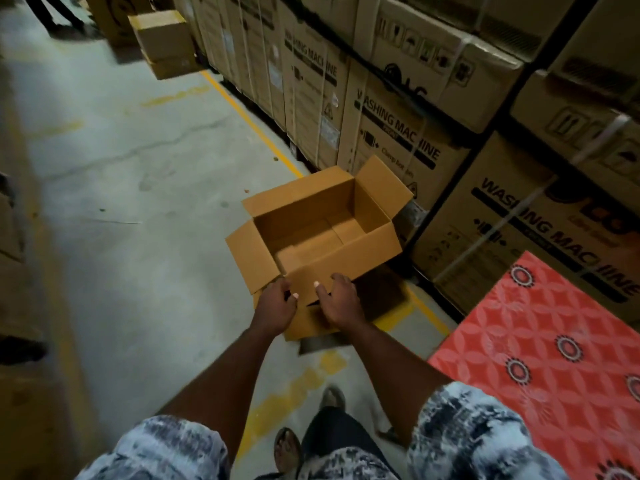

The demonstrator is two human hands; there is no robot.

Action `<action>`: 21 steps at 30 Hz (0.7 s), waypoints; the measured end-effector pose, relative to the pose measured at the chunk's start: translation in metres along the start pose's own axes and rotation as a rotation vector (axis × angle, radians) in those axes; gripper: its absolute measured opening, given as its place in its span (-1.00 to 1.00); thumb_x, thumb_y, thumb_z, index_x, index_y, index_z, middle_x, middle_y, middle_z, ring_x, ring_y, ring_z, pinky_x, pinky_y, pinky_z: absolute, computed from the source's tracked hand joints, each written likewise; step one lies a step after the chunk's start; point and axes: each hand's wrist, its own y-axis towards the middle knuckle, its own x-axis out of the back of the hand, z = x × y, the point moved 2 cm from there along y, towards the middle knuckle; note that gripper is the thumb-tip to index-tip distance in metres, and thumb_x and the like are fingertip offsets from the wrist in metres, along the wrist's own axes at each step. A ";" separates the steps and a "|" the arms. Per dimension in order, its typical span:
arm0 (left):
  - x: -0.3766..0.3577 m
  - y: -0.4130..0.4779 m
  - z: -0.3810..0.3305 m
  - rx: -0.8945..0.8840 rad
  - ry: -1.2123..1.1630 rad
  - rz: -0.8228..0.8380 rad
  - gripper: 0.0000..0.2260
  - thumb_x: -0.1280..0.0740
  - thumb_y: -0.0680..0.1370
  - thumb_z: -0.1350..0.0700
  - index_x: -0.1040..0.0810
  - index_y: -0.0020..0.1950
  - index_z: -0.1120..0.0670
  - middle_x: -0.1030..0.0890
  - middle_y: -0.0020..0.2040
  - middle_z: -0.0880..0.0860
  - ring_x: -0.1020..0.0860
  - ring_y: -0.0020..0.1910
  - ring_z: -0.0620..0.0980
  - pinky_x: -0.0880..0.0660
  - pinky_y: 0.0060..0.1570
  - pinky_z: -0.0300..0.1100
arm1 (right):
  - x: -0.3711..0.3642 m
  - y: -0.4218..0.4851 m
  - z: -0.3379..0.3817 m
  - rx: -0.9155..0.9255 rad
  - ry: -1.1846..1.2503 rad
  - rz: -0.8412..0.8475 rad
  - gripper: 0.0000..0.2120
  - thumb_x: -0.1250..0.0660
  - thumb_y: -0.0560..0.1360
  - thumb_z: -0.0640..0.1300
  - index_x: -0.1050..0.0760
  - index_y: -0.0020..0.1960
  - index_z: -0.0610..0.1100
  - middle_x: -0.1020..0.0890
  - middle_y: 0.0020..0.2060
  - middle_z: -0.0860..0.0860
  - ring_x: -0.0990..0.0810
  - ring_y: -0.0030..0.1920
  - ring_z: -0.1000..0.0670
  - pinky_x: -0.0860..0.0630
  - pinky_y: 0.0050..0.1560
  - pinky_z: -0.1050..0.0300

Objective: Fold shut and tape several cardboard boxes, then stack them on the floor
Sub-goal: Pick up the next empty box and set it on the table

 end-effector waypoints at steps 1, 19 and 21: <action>0.001 0.013 0.001 -0.001 0.002 0.013 -0.71 -0.34 0.60 0.17 -0.56 0.31 0.21 -0.60 0.23 0.18 -0.53 0.25 0.19 -0.42 0.16 -0.07 | -0.002 0.012 0.003 -0.008 0.010 -0.006 -0.40 -0.22 0.64 0.18 -0.30 0.51 -0.20 -0.42 0.43 -0.19 -0.36 0.43 -0.21 -0.38 0.37 -0.11; 0.033 0.257 -0.034 -0.010 0.170 0.187 -0.63 -0.32 0.65 0.13 -0.45 0.43 0.20 -0.52 0.36 0.18 -0.49 0.34 0.13 -0.36 0.21 -0.17 | 0.008 0.231 0.025 -0.395 0.371 -0.046 -0.44 -0.23 0.65 0.12 -0.29 0.52 -0.18 -0.43 0.41 -0.15 -0.45 0.34 -0.18 -0.46 0.23 -0.02; 0.029 0.277 -0.037 -0.010 0.174 0.207 -0.62 -0.33 0.65 0.11 -0.44 0.44 0.19 -0.52 0.37 0.17 -0.49 0.34 0.12 -0.33 0.17 -0.21 | 0.010 0.243 0.024 -0.439 0.386 -0.064 -0.44 -0.24 0.65 0.12 -0.29 0.52 -0.19 -0.43 0.41 -0.16 -0.47 0.33 -0.18 -0.47 0.19 0.00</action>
